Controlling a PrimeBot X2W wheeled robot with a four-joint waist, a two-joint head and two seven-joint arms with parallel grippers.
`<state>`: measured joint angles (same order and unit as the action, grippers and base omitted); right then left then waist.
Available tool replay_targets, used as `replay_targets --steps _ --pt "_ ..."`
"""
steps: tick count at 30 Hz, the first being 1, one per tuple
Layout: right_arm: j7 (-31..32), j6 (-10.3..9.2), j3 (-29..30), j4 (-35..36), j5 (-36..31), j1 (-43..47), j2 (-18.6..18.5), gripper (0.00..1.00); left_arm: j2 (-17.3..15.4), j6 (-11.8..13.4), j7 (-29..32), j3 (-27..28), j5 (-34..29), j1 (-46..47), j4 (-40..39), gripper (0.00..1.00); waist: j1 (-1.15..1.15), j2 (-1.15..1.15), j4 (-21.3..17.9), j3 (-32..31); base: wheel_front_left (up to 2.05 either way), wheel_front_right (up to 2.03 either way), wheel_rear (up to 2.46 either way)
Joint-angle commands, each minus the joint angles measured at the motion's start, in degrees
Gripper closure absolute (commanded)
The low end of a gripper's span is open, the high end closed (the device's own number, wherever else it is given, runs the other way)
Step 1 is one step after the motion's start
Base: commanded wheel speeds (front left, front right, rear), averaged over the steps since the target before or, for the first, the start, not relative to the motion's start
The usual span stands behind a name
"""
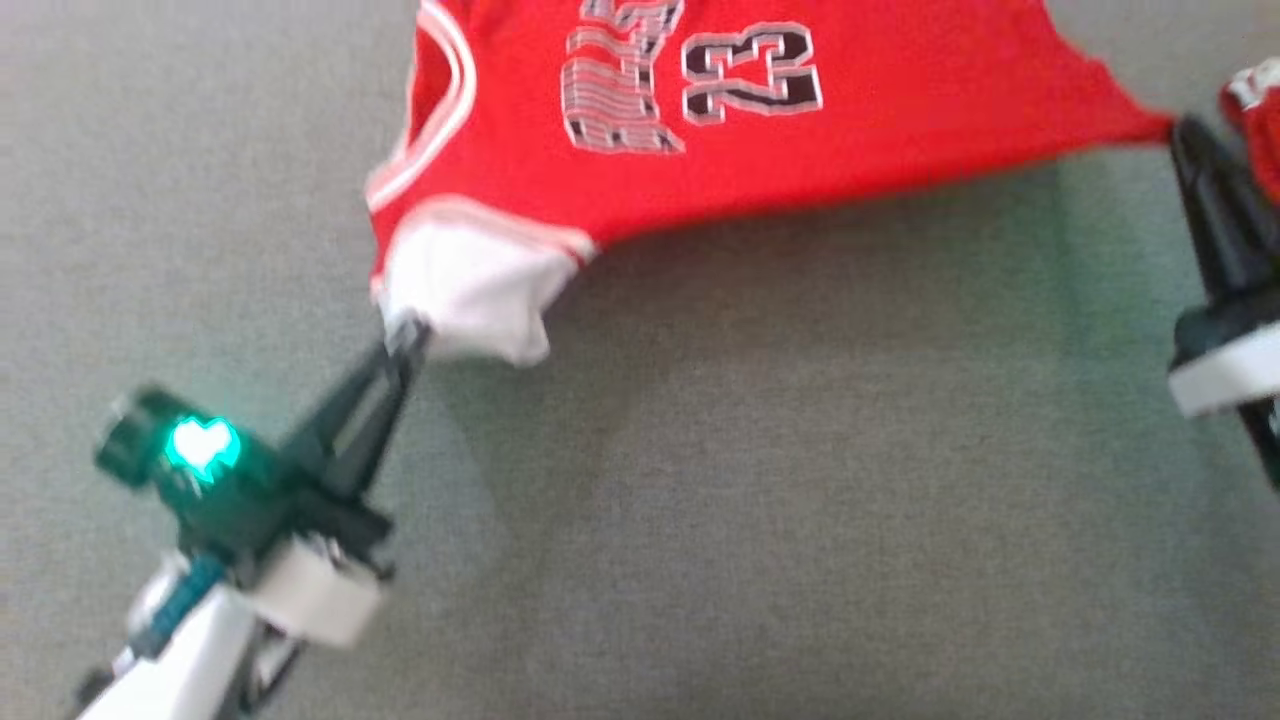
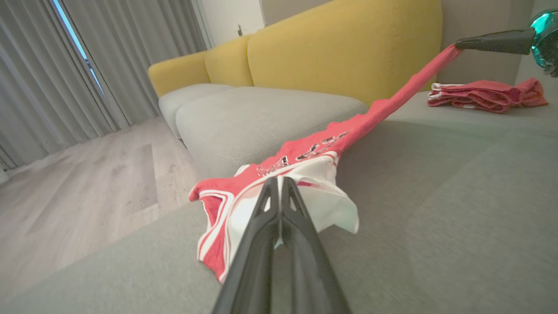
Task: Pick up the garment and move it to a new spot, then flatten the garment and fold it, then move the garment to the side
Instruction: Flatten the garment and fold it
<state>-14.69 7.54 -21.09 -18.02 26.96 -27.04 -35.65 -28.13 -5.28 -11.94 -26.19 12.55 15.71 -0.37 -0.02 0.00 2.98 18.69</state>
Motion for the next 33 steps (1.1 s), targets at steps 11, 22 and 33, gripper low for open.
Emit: replay_targets --steps 11,22,33 --pt "2.81 -0.05 4.50 10.52 3.89 20.10 -5.81 1.00 -4.79 2.37 8.20 -0.02 5.98 -16.78 -11.60 1.00 0.02 0.00 0.43 -7.47 0.00 0.00 0.00" --pt "5.93 -0.05 8.88 12.35 3.78 21.39 -2.24 1.00 -3.26 0.55 6.56 0.30 6.22 -6.46 -10.31 1.00 0.02 0.00 0.97 -2.30 0.00 0.00 0.00" --pt "5.24 -0.05 5.34 4.72 2.04 6.53 0.39 1.00 -0.70 -0.95 -1.28 -0.81 -0.74 15.25 5.13 1.00 0.02 0.00 -0.21 4.27 0.00 0.00 0.00"
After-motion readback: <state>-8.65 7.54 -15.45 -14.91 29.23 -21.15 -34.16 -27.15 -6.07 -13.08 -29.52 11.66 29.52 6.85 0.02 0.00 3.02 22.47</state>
